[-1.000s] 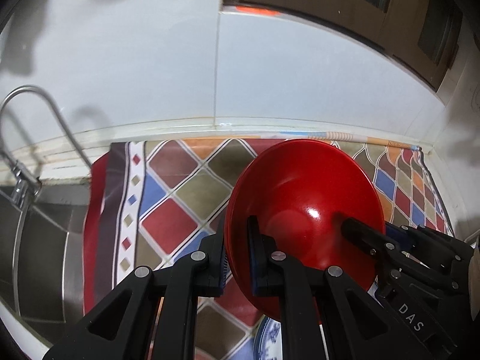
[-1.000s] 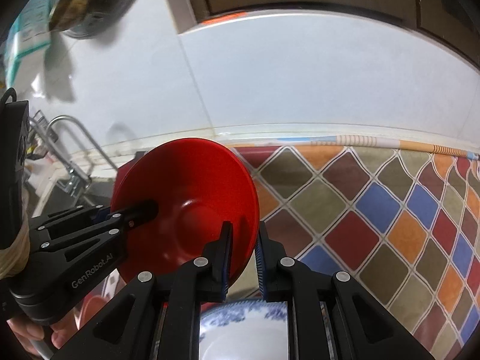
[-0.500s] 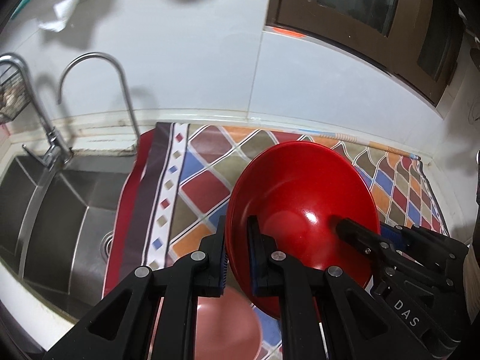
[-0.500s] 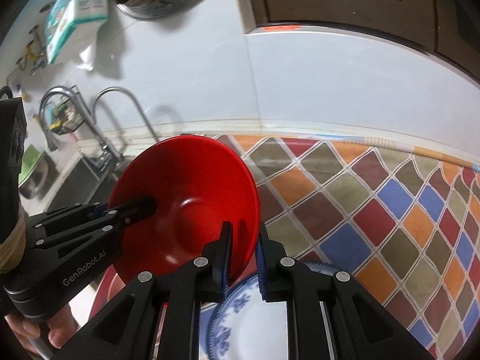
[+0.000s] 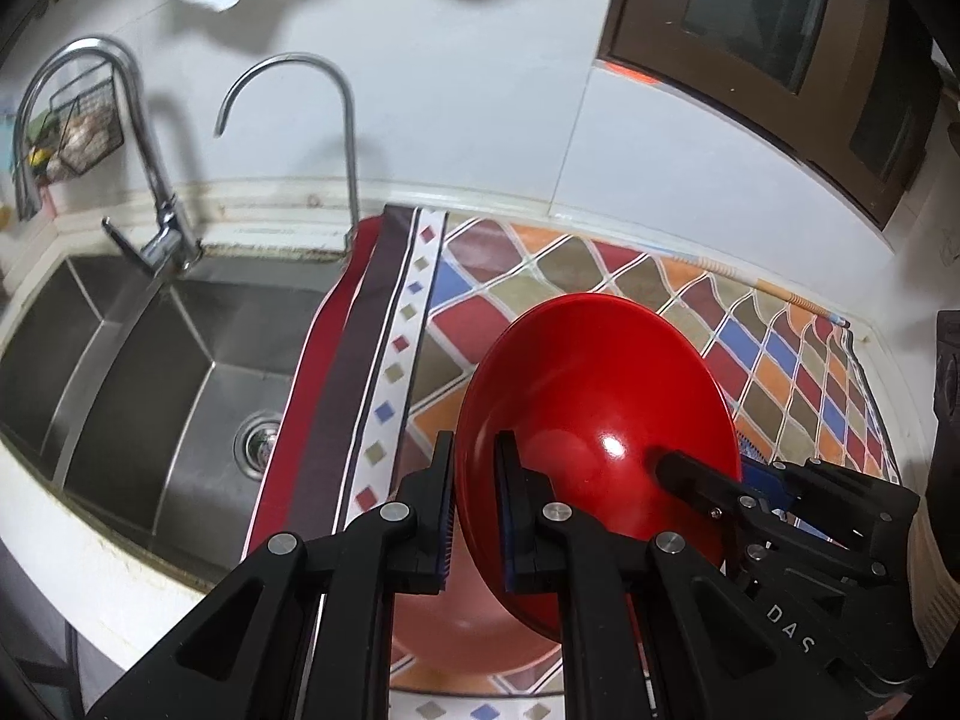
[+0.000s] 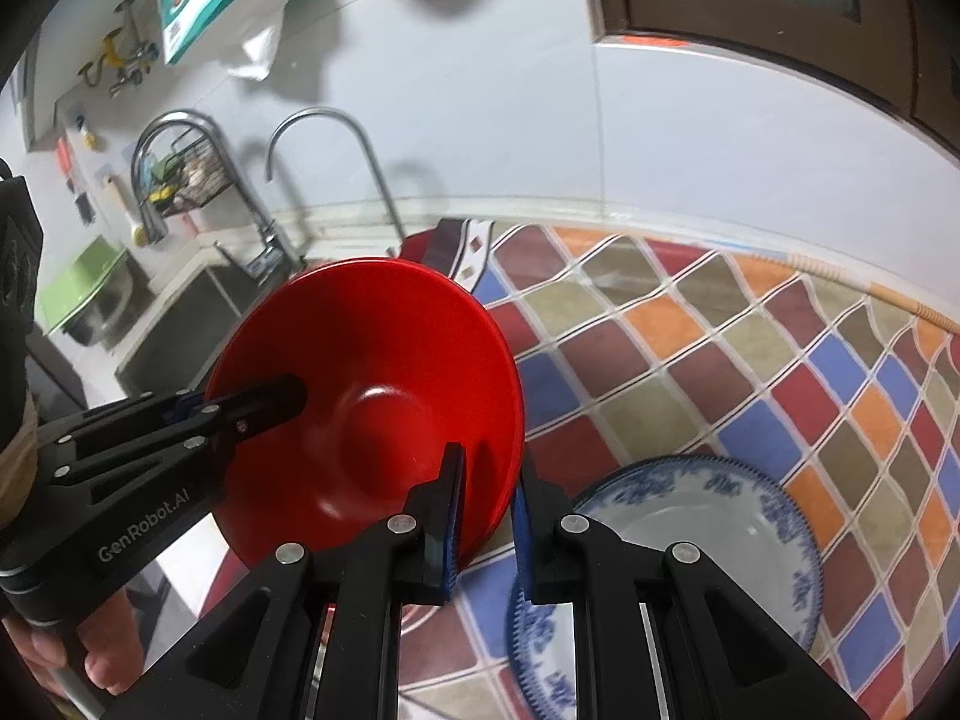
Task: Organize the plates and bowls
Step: 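Carry the red bowl with both grippers over the pink bowl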
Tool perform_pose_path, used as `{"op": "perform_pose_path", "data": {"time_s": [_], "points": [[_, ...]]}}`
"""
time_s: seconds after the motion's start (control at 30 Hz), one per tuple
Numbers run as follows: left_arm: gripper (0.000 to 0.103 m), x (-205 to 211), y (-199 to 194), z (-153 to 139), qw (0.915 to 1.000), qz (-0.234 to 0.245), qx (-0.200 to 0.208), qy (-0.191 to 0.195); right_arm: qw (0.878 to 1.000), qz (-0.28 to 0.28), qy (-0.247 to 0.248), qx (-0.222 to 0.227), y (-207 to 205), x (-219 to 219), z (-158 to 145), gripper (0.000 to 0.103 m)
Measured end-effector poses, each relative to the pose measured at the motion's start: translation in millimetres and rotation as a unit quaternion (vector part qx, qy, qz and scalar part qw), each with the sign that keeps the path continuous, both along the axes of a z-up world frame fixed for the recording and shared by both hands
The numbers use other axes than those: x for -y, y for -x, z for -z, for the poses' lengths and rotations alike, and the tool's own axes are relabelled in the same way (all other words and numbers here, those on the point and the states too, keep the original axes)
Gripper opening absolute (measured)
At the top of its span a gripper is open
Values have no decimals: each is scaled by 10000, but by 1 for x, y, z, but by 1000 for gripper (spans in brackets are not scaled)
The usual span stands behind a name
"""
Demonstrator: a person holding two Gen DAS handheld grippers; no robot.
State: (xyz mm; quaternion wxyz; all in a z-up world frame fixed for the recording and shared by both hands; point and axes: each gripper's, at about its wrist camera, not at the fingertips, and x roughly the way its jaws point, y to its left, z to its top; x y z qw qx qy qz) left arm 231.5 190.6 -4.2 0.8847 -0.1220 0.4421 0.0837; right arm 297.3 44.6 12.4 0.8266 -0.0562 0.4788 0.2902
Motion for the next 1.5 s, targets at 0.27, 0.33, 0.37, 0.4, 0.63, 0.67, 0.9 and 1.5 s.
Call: {"op": "perform_pose_path", "data": {"time_s": [0.27,0.33,0.37,0.4,0.63,0.67,0.9,1.5], "points": [[13,-14,23,19,9995,-131,-186,208,9994,-254,178,-141,22,-17,13,16],[13,-16,25,25,9993,-151,-245,254,9991,-295,239,-165,26,-21,16,16],[13,-18,26,29,9991,-167,-288,281,9990,-321,263,-184,28,-22,18,16],[13,-18,27,32,9989,-175,-324,301,9988,-341,289,-202,30,-24,20,16],[13,-21,30,55,9970,-197,-605,432,9976,-424,468,-294,33,-32,36,16],[13,-21,31,58,9967,-193,-645,449,9974,-433,498,-296,34,-33,38,16],[13,-23,29,69,9958,-238,-786,409,9962,-486,651,-314,37,-38,50,16],[23,-21,30,73,9957,-122,-845,354,9944,-577,878,-145,41,-44,60,17]]}}
